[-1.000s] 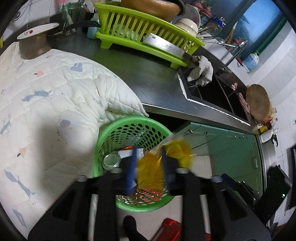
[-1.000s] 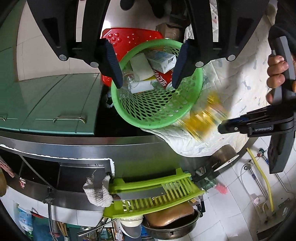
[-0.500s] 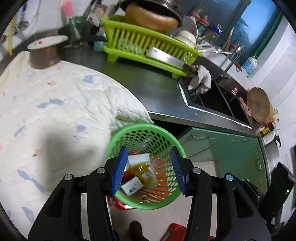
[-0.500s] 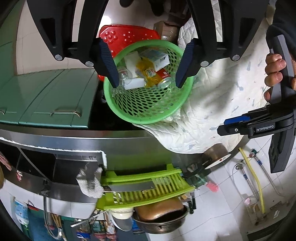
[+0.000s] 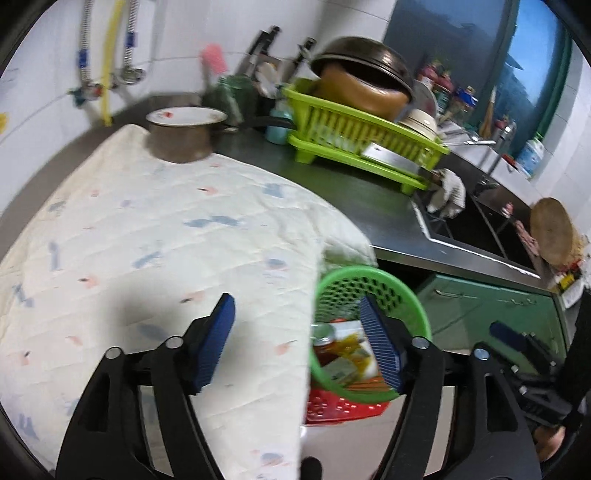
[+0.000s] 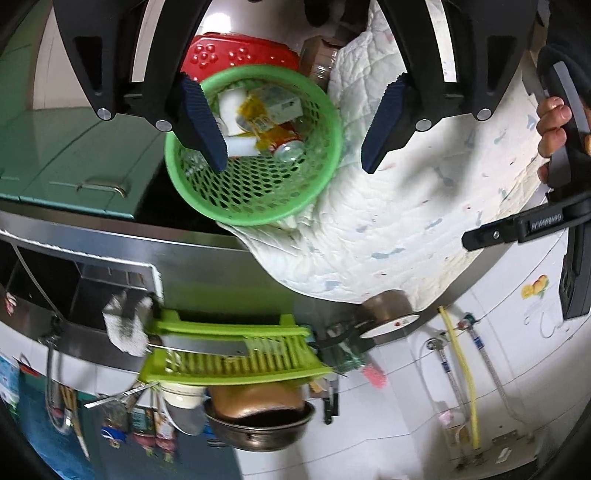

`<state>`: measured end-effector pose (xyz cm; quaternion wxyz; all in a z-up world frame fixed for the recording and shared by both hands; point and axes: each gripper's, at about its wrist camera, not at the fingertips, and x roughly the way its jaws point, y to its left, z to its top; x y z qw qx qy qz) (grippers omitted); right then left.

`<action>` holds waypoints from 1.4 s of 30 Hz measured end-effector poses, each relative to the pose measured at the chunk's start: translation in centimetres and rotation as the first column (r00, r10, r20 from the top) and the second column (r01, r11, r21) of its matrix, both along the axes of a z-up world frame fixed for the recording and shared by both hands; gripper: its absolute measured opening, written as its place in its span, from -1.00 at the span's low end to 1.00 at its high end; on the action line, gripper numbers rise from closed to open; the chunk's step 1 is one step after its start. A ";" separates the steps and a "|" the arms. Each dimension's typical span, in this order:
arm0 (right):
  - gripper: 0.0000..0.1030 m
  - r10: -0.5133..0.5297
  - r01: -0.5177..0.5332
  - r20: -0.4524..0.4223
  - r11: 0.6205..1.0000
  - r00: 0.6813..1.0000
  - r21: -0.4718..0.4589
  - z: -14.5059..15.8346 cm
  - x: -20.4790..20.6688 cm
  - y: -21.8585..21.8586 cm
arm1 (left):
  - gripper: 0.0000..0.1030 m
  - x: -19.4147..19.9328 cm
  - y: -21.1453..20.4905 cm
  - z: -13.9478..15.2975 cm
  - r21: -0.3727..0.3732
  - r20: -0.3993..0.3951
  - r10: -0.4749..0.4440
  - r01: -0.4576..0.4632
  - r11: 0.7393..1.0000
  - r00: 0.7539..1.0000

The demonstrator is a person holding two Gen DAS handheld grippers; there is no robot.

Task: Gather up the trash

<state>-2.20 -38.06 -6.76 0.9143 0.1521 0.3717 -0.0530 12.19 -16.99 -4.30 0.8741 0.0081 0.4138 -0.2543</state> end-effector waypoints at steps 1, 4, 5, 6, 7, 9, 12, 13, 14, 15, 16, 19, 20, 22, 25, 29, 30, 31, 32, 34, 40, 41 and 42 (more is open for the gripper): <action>0.46 0.006 -0.006 0.003 1.000 1.000 -0.002 0.2 0.2 0.3 | 0.41 -0.2 0.9 0.1 0.009 0.014 0.017 -0.017 1.000 1.000; 0.49 0.033 -0.033 0.017 0.999 0.999 -0.009 0.9 0.8 1.5 | 0.49 -0.8 2.9 0.3 0.023 0.030 0.059 -0.060 0.998 0.998; 0.52 0.043 -0.043 0.019 0.999 0.999 -0.012 1.1 1.1 2.0 | 0.49 -0.9 3.6 0.4 0.020 0.032 0.071 -0.072 0.997 0.997; 0.52 0.051 -0.051 0.020 0.999 0.998 -0.014 1.2 1.3 2.3 | 0.50 -1.1 4.4 0.5 0.019 0.035 0.084 -0.085 0.996 0.996; 0.53 0.066 -0.065 0.024 0.998 0.998 -0.017 1.5 1.6 2.9 | 0.50 -1.3 5.3 0.6 0.017 0.040 0.100 -0.100 0.995 0.994; 0.58 0.084 -0.084 0.033 0.996 0.996 -0.025 1.9 2.0 3.8 | 0.53 -1.7 6.8 0.8 0.019 0.055 0.132 -0.133 0.991 0.990; 0.64 0.109 -0.106 0.045 0.993 0.993 -0.046 2.6 2.5 5.3 | 0.58 -2.2 8.9 1.0 0.021 0.072 0.175 -0.177 0.984 0.982; 0.65 0.115 -0.113 0.047 0.992 0.992 -0.052 2.7 2.5 5.7 | 0.58 -2.3 9.4 1.1 0.026 0.079 0.188 -0.190 0.981 0.979; 0.66 0.125 -0.122 0.050 0.991 0.991 -0.060 2.8 2.7 6.2 | 0.58 -2.5 10.2 1.2 0.033 0.087 0.201 -0.205 0.978 0.976; 0.67 0.132 -0.129 0.052 0.989 0.990 -0.067 3.0 2.8 6.5 | 0.58 -2.6 10.8 1.3 0.034 0.092 0.213 -0.217 0.976 0.973; 0.67 0.141 -0.136 0.053 0.987 0.989 -0.080 3.1 2.9 7.1 | 0.58 -2.7 11.5 1.4 0.033 0.099 0.227 -0.231 0.972 0.969; 0.72 0.165 -0.157 0.059 0.981 0.985 -0.112 3.6 3.2 8.5 | 0.61 -3.3 12.9 1.7 0.042 0.126 0.260 -0.267 0.963 0.957; 0.72 0.171 -0.163 0.060 0.980 0.983 -0.115 3.7 3.3 8.8 | 0.65 -3.5 13.1 1.8 0.045 0.128 0.267 -0.274 0.961 0.955; 0.73 0.182 -0.174 0.064 0.978 0.981 -0.117 3.9 3.5 9.4 | 0.73 -3.8 13.6 2.0 0.062 0.129 0.284 -0.293 0.954 0.950; 0.75 0.196 -0.188 0.071 0.977 0.978 -0.105 4.2 3.8 10.1 | 0.89 -4.6 14.6 2.5 0.051 0.150 0.304 -0.315 0.948 0.941; 0.75 0.209 -0.200 0.083 0.975 0.974 -0.096 4.5 4.0 10.8 | 0.90 -5.5 15.1 3.1 0.056 0.188 0.330 -0.346 0.937 0.925; 0.76 0.210 -0.202 0.084 0.975 0.974 -0.096 4.6 4.1 10.9 | 0.90 -5.7 15.2 3.2 0.057 0.197 0.333 -0.350 0.935 0.922; 0.76 0.213 -0.205 0.084 0.974 0.973 -0.096 4.6 4.2 11.0 | 0.90 -5.9 15.3 3.2 0.061 0.209 0.331 -0.350 0.935 0.920; 0.76 0.215 -0.207 0.085 0.974 0.973 -0.097 4.7 4.2 11.1 | 0.90 -6.0 15.3 3.2 0.064 0.213 0.331 -0.351 0.934 0.919; 0.76 0.217 -0.208 0.087 0.973 0.972 -0.102 4.9 4.3 11.3 | 0.90 -6.2 15.5 3.2 0.067 0.211 0.330 -0.351 0.934 0.920; 0.77 0.222 -0.213 0.092 0.972 0.971 -0.095 5.0 4.5 11.6 | 0.90 -6.7 15.3 3.2 0.087 0.215 0.318 -0.343 0.935 0.923; 0.77 0.227 -0.218 0.091 0.971 0.970 -0.094 4.9 4.5 11.7 | 0.90 -6.8 15.2 3.3 0.090 0.219 0.312 -0.338 0.937 0.924; 0.78 0.229 -0.221 0.091 0.971 0.969 -0.094 4.9 4.5 11.8 | 0.90 -7.0 15.0 3.3 0.092 0.224 0.306 -0.333 0.938 0.925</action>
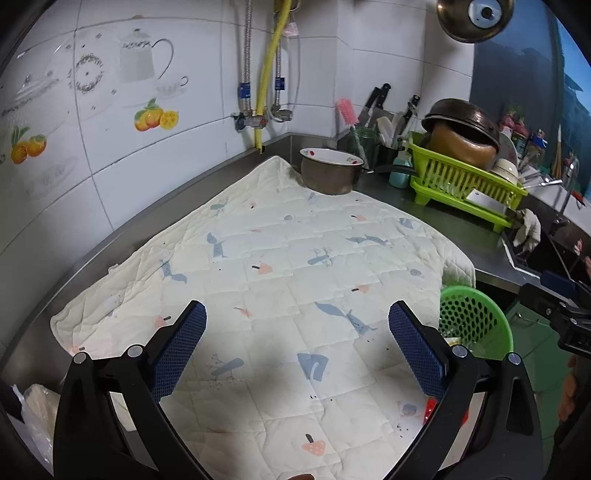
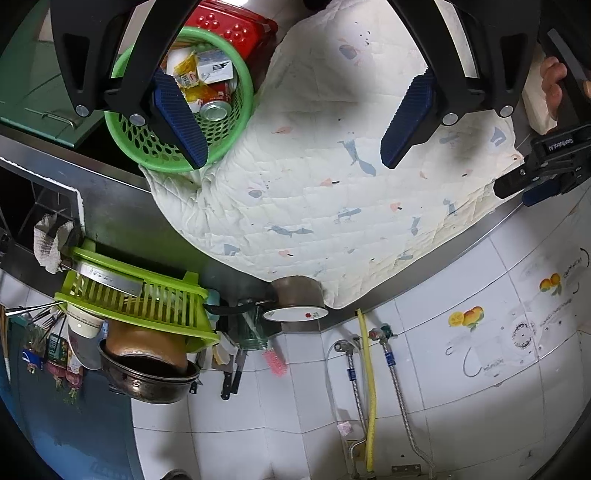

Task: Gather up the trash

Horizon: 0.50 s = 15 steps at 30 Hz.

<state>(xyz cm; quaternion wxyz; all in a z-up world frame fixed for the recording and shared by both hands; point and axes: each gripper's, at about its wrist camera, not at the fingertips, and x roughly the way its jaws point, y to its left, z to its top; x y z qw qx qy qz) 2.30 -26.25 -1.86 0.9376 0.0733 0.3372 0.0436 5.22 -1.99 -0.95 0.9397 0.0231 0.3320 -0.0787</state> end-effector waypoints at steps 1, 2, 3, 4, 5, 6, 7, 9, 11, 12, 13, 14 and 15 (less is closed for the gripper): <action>0.78 0.003 -0.003 0.000 1.000 1.000 0.000 0.0 0.0 0.1 | 0.90 -0.1 -0.1 0.1 -0.002 0.000 -0.009 0.009 1.000 1.000; 0.78 0.005 -0.005 -0.001 1.000 1.000 0.002 -0.1 0.0 0.2 | 0.90 -0.2 -0.2 0.1 -0.004 0.001 -0.017 0.017 1.000 1.000; 0.78 0.010 -0.010 -0.002 1.000 1.000 0.004 -0.1 0.1 0.3 | 0.90 -0.3 -0.4 0.2 -0.005 0.002 -0.023 0.023 1.000 1.000; 0.78 0.012 -0.011 -0.002 1.000 1.000 0.003 -0.1 0.1 0.3 | 0.90 -0.4 -0.5 0.3 -0.003 0.006 -0.026 0.026 1.000 1.000; 0.79 0.012 -0.012 -0.001 1.000 1.000 0.001 -0.1 0.1 0.4 | 0.90 -0.5 -0.6 0.4 -0.001 0.008 -0.029 0.029 1.000 1.000; 0.79 0.014 -0.014 0.000 1.000 1.000 0.003 -0.1 0.1 0.4 | 0.90 -0.6 -0.7 0.4 0.001 0.011 -0.034 0.034 0.999 0.999; 0.79 0.015 -0.015 0.000 1.000 1.000 0.004 -0.1 0.1 0.5 | 0.90 -0.7 -0.8 0.4 0.002 0.012 -0.036 0.036 0.999 0.999; 0.79 0.016 -0.016 0.002 1.000 1.000 0.004 0.0 0.1 0.5 | 0.90 -0.8 -0.9 0.4 0.001 0.012 -0.038 0.038 0.999 0.999; 0.79 0.015 -0.015 0.002 1.000 1.000 0.003 0.0 0.1 0.6 | 0.90 -0.8 -0.9 0.4 0.001 0.012 -0.038 0.038 0.999 0.999; 0.79 0.015 -0.015 0.002 1.000 1.000 0.003 0.0 0.1 0.6 | 0.90 -0.9 -0.9 0.4 0.004 0.012 -0.038 0.038 0.999 0.999; 0.79 0.015 -0.015 0.002 1.000 1.000 0.005 0.0 0.1 0.5 | 0.90 -0.9 -0.9 0.4 0.008 0.013 -0.035 0.035 0.999 0.999; 0.79 0.017 -0.017 0.001 1.000 1.000 0.006 0.0 0.1 0.5 | 0.90 -0.9 -0.9 0.4 0.009 0.013 -0.033 0.033 0.999 0.999; 0.79 0.017 -0.017 0.001 1.000 1.000 0.006 0.0 0.2 0.6 | 0.90 -1.0 -0.8 0.5 0.007 0.014 -0.034 0.034 0.999 0.999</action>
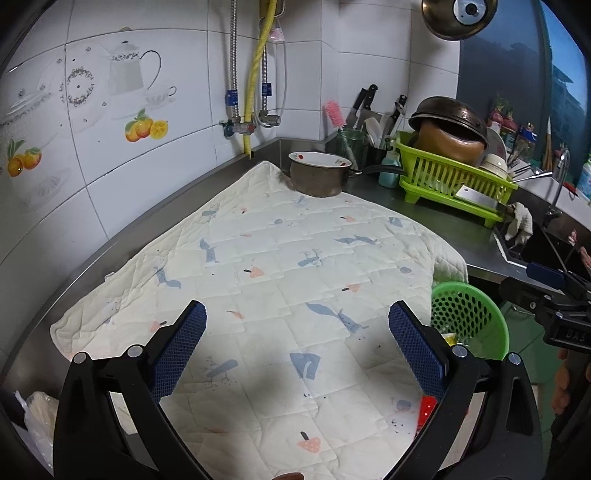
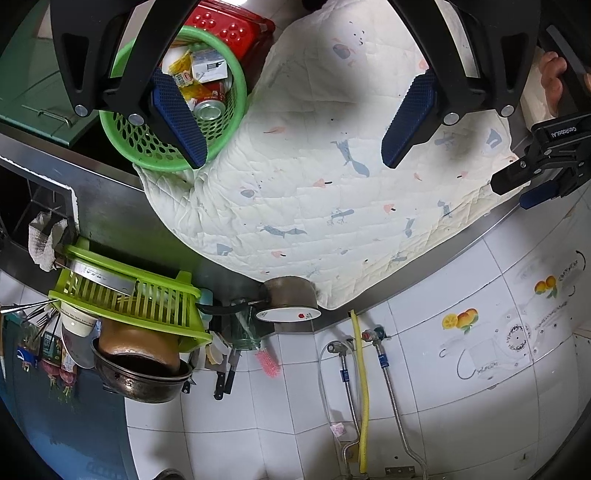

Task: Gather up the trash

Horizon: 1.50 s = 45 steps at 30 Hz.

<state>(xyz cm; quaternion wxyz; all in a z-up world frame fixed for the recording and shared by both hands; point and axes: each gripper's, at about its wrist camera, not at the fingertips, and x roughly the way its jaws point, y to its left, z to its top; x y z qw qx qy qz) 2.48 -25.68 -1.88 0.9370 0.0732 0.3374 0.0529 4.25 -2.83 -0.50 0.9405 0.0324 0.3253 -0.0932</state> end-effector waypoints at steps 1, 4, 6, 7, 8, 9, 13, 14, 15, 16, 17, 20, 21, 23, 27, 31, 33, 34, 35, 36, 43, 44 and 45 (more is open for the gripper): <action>0.79 -0.001 0.001 0.000 1.000 1.000 -0.001 0.0 0.0 0.0 | 0.90 -0.1 0.0 0.0 -0.001 0.002 0.000 0.000 1.000 1.000; 0.79 0.001 -0.001 0.001 1.000 1.000 0.000 0.0 0.1 0.1 | 0.90 -0.1 0.2 0.1 -0.001 0.003 0.001 -0.001 1.000 1.000; 0.79 0.004 -0.004 0.004 1.000 1.000 0.000 0.1 0.0 0.2 | 0.90 -0.1 0.2 0.1 0.002 0.002 0.002 -0.002 1.000 1.000; 0.79 0.004 -0.004 0.005 1.000 1.000 0.000 0.1 0.1 0.2 | 0.90 -0.1 0.3 0.1 0.001 0.001 0.002 -0.002 1.000 1.000; 0.79 0.003 -0.003 0.004 1.000 1.000 0.000 0.0 0.1 0.2 | 0.90 -0.1 0.3 0.1 0.001 0.001 0.001 -0.001 1.000 1.000; 0.79 0.003 -0.003 0.003 1.000 1.000 0.000 0.0 0.1 0.2 | 0.90 -0.1 0.4 0.2 0.002 0.001 0.001 -0.001 1.000 1.000; 0.79 0.004 -0.004 0.002 1.000 1.000 0.001 0.0 0.1 0.3 | 0.90 -0.1 0.5 0.1 0.009 0.001 0.000 0.000 1.000 1.000; 0.79 0.004 -0.004 0.002 1.000 1.000 0.001 0.0 0.1 0.3 | 0.90 0.0 0.5 0.1 0.009 0.001 -0.001 0.001 1.000 1.000; 0.79 0.004 -0.004 0.002 1.000 1.000 0.001 0.1 0.1 0.4 | 0.90 0.0 0.5 0.1 0.010 0.001 -0.001 0.001 1.000 1.000; 0.79 0.004 -0.004 0.002 1.000 1.000 0.000 0.1 0.1 0.4 | 0.90 0.0 0.5 0.1 0.012 0.002 0.001 -0.001 1.000 1.000; 0.79 0.004 -0.004 0.002 1.000 1.000 -0.001 0.1 0.1 0.4 | 0.90 0.0 0.4 0.1 0.012 0.002 0.002 -0.002 1.000 1.000; 0.79 0.002 -0.002 0.002 1.000 1.000 0.001 0.1 0.1 0.4 | 0.90 0.0 0.4 0.1 0.013 0.002 0.000 0.000 1.000 1.000; 0.79 0.001 -0.001 0.003 1.000 1.000 0.002 0.1 0.1 0.4 | 0.90 0.0 0.5 0.2 0.015 0.004 0.001 -0.001 1.000 1.000; 0.79 0.002 -0.002 0.001 1.000 1.000 0.002 0.0 0.2 0.5 | 0.90 0.1 0.5 0.1 0.014 0.003 0.002 -0.002 1.000 1.000; 0.80 0.003 -0.003 0.001 1.000 1.000 0.001 0.1 0.1 0.6 | 0.90 0.0 0.6 0.2 0.014 0.005 0.000 0.000 1.000 1.000; 0.80 0.004 -0.004 0.002 1.000 1.000 0.002 0.1 0.1 0.6 | 0.90 0.1 0.6 0.2 0.018 0.005 -0.004 0.004 1.000 1.000; 0.80 0.003 -0.003 0.002 1.000 1.000 0.000 0.1 0.1 0.7 | 0.90 0.1 0.7 0.2 0.018 0.005 -0.004 0.004 1.000 1.000; 0.80 0.004 -0.004 0.002 1.000 1.000 0.002 0.1 0.1 0.6 | 0.90 0.2 0.7 0.2 0.017 0.006 -0.004 0.004 1.000 1.000; 0.80 0.004 -0.004 0.002 1.000 1.000 0.003 0.1 0.1 0.7 | 0.90 0.1 0.6 0.2 0.019 0.006 -0.005 0.004 1.000 1.000; 0.80 0.003 -0.003 0.001 1.000 1.000 0.001 0.1 0.1 0.6 | 0.90 0.2 0.6 0.2 0.020 0.007 -0.005 0.005 1.000 1.000; 0.80 0.004 -0.004 0.003 1.000 1.000 0.005 0.2 0.1 0.6 | 0.90 0.1 0.5 0.4 0.019 0.007 -0.011 0.011 1.000 1.000; 0.80 0.004 -0.004 0.003 1.000 1.000 0.004 0.2 0.1 0.7 | 0.90 0.1 0.5 0.4 0.020 0.007 -0.009 0.009 1.000 1.000; 0.80 0.003 -0.003 0.002 1.000 1.000 0.002 0.2 0.1 0.7 | 0.90 0.1 0.6 0.4 0.019 0.007 -0.009 0.009 1.000 1.000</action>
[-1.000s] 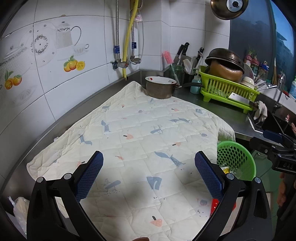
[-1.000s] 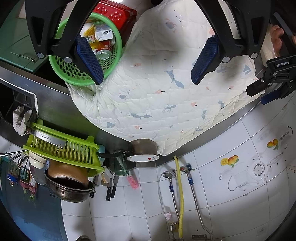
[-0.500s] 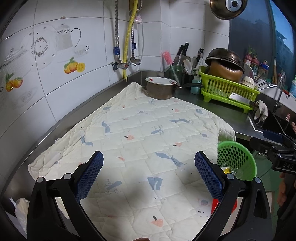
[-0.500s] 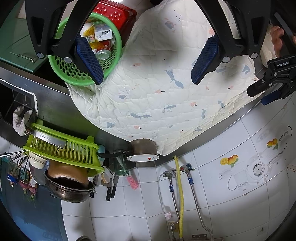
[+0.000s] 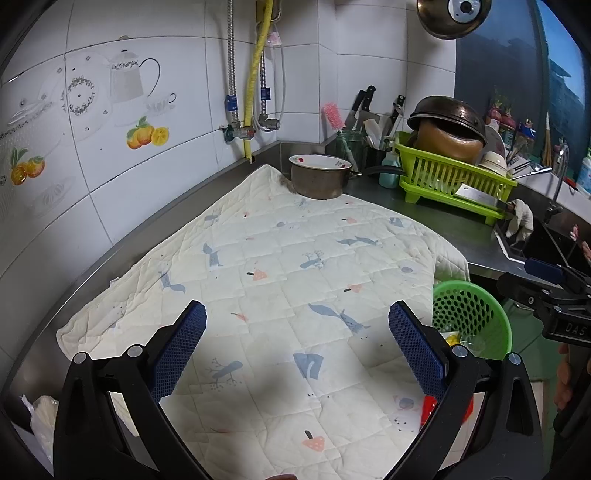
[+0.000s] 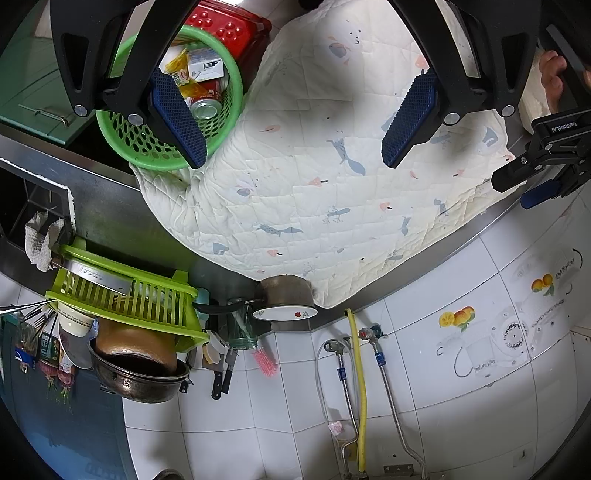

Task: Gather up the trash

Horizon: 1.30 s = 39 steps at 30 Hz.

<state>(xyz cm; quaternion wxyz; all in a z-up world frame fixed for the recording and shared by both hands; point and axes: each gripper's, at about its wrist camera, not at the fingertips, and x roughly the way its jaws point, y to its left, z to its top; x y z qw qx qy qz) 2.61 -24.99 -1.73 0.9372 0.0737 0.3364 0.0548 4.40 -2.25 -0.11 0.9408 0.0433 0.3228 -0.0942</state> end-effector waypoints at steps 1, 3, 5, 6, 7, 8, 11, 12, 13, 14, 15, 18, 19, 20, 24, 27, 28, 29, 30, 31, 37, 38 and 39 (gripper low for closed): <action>0.80 0.001 -0.001 0.000 1.000 1.000 0.001 0.0 -0.1 -0.1 | 0.90 0.0 0.0 0.0 -0.001 0.000 0.000 0.000 1.000 1.000; 0.80 0.000 0.000 0.001 1.000 1.000 0.003 0.0 0.0 -0.1 | 0.90 0.0 0.0 0.0 0.001 0.001 -0.001 0.001 1.000 1.000; 0.80 -0.001 0.001 0.000 1.000 1.000 0.002 0.0 0.0 -0.1 | 0.90 0.0 0.0 0.0 0.000 0.000 -0.002 0.002 1.000 1.000; 0.80 0.001 -0.001 0.000 1.000 1.000 0.002 0.0 0.0 -0.1 | 0.90 0.0 0.0 0.0 0.001 0.000 -0.001 0.001 1.000 1.000; 0.80 0.001 -0.001 0.001 1.000 1.000 0.002 0.1 0.0 -0.1 | 0.90 0.0 -0.1 0.0 0.001 0.000 -0.001 0.001 1.000 1.000; 0.80 0.000 0.000 0.001 1.000 1.000 0.002 0.1 0.0 -0.1 | 0.90 0.0 0.0 0.0 0.001 0.000 -0.001 0.001 1.000 1.000; 0.80 0.000 0.000 0.003 1.000 1.000 0.003 0.2 0.0 0.1 | 0.90 -0.1 0.0 0.0 0.001 0.002 0.001 -0.001 1.000 1.000; 0.80 -0.001 0.001 0.003 1.000 1.000 0.004 0.2 0.0 0.0 | 0.90 -0.1 -0.1 0.0 0.001 0.002 0.000 0.000 1.000 1.000; 0.80 -0.003 0.002 0.004 1.000 1.000 0.005 0.2 0.0 0.1 | 0.90 0.0 0.0 0.0 0.002 0.003 0.001 -0.001 1.000 1.000; 0.80 -0.003 0.003 0.005 1.000 1.000 0.004 0.2 0.0 0.1 | 0.90 -0.1 0.0 0.0 0.002 0.004 0.001 -0.001 1.000 1.000; 0.80 -0.004 0.004 0.005 1.000 1.000 0.005 0.2 -0.1 0.1 | 0.90 -0.1 0.0 0.1 0.000 0.005 0.001 -0.001 1.000 1.000; 0.80 -0.005 0.005 0.008 1.000 1.000 0.004 0.4 -0.1 0.2 | 0.90 -0.2 0.0 0.1 0.000 0.010 0.004 -0.004 1.000 1.000; 0.80 -0.005 0.005 0.010 1.000 1.000 0.005 0.4 -0.1 0.3 | 0.90 -0.2 0.1 0.1 -0.001 0.010 0.005 -0.005 1.000 1.000; 0.80 -0.004 0.004 0.010 1.000 1.000 0.005 0.4 -0.1 0.3 | 0.90 -0.3 0.0 0.1 0.000 0.011 0.006 -0.006 1.000 1.000; 0.80 -0.007 0.007 0.015 1.000 1.000 0.005 0.6 -0.2 0.5 | 0.90 -0.4 0.0 0.3 -0.002 0.019 0.006 -0.006 1.000 1.000; 0.80 -0.006 0.006 0.019 1.000 1.000 0.005 0.7 -0.3 0.5 | 0.90 -0.5 -0.1 0.4 -0.001 0.025 0.008 -0.008 1.000 1.000; 0.80 -0.008 0.008 0.020 1.000 1.000 0.004 0.7 -0.3 0.5 | 0.90 -0.5 -0.1 0.4 -0.001 0.025 0.009 -0.009 1.000 1.000; 0.80 -0.009 0.009 0.023 1.000 1.000 0.004 0.8 -0.3 0.5 | 0.90 -0.5 -0.1 0.4 0.000 0.025 0.009 -0.009 1.000 1.000; 0.80 -0.009 0.009 0.024 1.000 1.000 0.006 0.8 -0.3 0.5 | 0.90 -0.5 -0.1 0.4 0.000 0.025 0.009 -0.009 1.000 1.000; 0.80 -0.009 0.009 0.027 1.000 1.000 0.007 0.9 -0.4 0.5 | 0.90 -0.5 -0.1 0.4 0.000 0.027 0.010 -0.010 1.000 1.000; 0.80 -0.009 0.008 0.048 1.000 0.999 0.012 1.1 -0.8 0.3 | 0.90 -0.6 0.0 0.9 -0.002 0.047 0.016 -0.016 1.000 0.999; 0.80 -0.008 0.007 0.054 1.000 0.999 0.012 1.2 -0.8 0.4 | 0.90 -0.7 0.0 0.9 -0.001 0.050 0.015 -0.015 1.000 0.999; 0.80 -0.007 0.006 0.060 1.000 0.998 0.013 1.3 -0.9 0.4 | 0.90 -0.7 0.0 1.0 0.000 0.055 0.016 -0.016 1.000 0.998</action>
